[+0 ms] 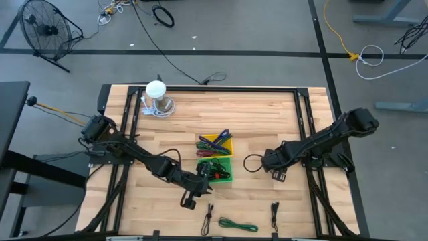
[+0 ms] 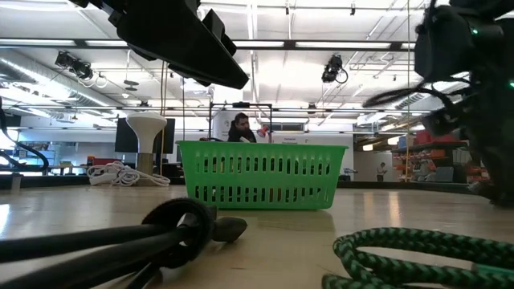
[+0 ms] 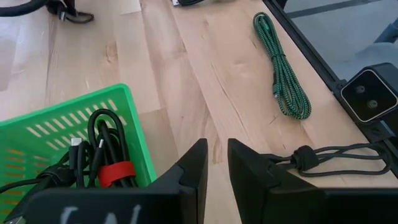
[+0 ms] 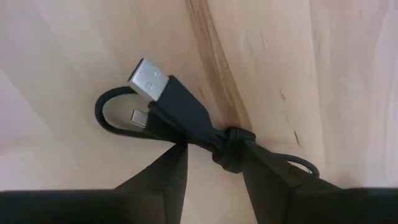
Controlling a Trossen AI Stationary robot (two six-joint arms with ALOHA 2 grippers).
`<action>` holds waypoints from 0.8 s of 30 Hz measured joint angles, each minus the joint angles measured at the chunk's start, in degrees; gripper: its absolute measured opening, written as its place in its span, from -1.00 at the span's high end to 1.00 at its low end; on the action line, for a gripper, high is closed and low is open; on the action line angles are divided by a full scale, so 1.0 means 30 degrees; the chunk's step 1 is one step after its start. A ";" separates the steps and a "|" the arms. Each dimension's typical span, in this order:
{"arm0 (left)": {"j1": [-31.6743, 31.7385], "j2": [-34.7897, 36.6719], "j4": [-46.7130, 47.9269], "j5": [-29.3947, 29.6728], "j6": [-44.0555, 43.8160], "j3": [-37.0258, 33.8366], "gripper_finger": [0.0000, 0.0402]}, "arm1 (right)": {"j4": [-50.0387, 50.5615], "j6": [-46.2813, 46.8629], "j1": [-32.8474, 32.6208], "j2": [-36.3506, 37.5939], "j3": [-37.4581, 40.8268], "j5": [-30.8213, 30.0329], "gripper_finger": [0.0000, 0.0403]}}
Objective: Pick & Place USB Port
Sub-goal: Put the black USB cable into the green bin
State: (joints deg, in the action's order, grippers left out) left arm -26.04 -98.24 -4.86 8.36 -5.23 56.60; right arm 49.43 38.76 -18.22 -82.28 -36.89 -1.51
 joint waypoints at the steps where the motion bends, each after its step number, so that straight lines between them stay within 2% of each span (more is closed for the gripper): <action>1: -0.0006 0.0000 0.0007 -0.0001 0.0007 0.0000 0.66 | -0.0189 0.0094 0.0000 -0.0033 -0.0273 -0.0014 0.25; 9: 0.0073 0.0000 0.0046 0.0000 -0.0015 0.0000 0.66 | -0.2222 -0.1401 0.0007 -0.0073 -0.1490 -0.1249 0.25; 15: 0.0066 0.0000 0.0122 -0.0007 -0.0022 0.0000 0.66 | -0.2145 -0.1479 0.0007 -0.0073 -0.1483 -0.1297 0.25; 20: 0.0073 0.0000 0.0131 -0.0007 -0.0028 0.0000 0.66 | -0.3071 -0.1780 0.0007 -0.0073 -0.1453 -0.1765 0.25; 24: 0.0070 0.0000 0.0138 -0.0007 -0.0029 0.0000 0.66 | -0.4491 -0.2081 0.0007 -0.0073 -0.0860 -0.1213 0.25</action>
State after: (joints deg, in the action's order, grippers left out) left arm -25.83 -98.24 -4.45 8.34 -5.32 56.60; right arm 35.96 32.52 -18.20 -82.50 -39.47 -5.15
